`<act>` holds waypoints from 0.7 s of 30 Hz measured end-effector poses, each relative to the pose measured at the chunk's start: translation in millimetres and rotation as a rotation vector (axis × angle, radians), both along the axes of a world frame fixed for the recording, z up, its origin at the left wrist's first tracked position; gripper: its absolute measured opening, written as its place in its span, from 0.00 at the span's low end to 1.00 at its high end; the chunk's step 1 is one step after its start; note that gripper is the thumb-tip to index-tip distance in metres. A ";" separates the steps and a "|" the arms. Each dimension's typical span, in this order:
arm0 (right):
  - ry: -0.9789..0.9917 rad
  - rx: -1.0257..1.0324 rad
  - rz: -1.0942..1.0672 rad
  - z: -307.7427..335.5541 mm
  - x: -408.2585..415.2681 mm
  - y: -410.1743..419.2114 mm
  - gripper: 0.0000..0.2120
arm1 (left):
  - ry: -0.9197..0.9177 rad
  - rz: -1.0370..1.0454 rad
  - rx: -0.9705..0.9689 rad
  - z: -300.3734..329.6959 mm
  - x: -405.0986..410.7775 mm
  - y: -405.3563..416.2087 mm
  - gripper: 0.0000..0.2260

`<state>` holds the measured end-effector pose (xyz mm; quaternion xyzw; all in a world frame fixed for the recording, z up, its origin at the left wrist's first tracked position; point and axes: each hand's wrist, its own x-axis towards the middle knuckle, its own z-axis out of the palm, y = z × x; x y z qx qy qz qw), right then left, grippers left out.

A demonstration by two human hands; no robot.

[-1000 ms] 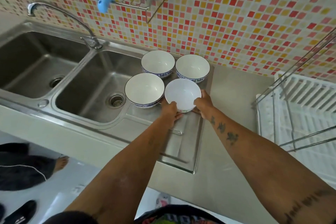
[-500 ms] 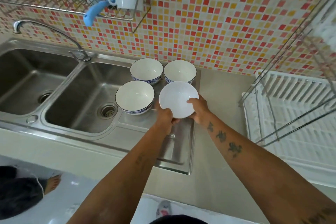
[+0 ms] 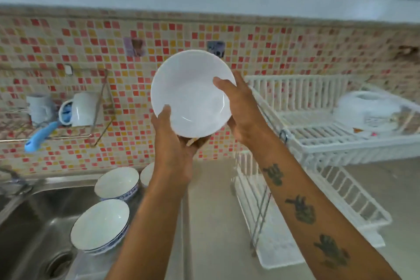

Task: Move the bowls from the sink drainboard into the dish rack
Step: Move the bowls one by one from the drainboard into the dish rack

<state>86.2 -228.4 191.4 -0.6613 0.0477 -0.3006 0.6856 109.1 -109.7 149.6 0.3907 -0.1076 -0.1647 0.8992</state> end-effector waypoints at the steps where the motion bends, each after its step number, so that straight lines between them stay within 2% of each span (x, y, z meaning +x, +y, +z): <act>1: -0.029 -0.007 -0.033 12.7 -14.0 -9.3 0.09 | -0.038 -0.043 0.007 13.0 -6.8 -10.1 0.19; 4: -0.113 0.002 -0.142 38.8 -48.2 -45.4 0.08 | -0.156 -0.184 0.038 44.2 -25.1 -46.6 0.21; 6: -0.162 0.025 -0.234 49.9 -68.7 -74.4 0.08 | -0.136 -0.324 0.050 60.6 -32.3 -73.9 0.22; 10: -0.215 0.057 -0.353 57.7 -103.8 -133.8 0.13 | -0.076 -0.829 0.023 87.0 -34.6 -134.7 0.27; 12: -0.223 0.081 -0.367 56.8 -117.7 -163.6 0.16 | -0.069 -0.949 0.055 96.2 -37.4 -167.0 0.30; 15: -0.204 0.052 -0.314 58.5 -135.6 -208.4 0.16 | -0.090 -0.940 0.132 105.4 -46.8 -210.1 0.30; 19: -0.013 0.016 -0.171 69.0 -156.3 -264.7 0.28 | -0.159 -0.785 0.241 105.3 -56.7 -249.4 0.23; 21: 0.127 0.092 -0.204 72.7 -162.4 -287.7 0.35 | -0.320 -0.706 0.353 102.6 -56.5 -267.8 0.23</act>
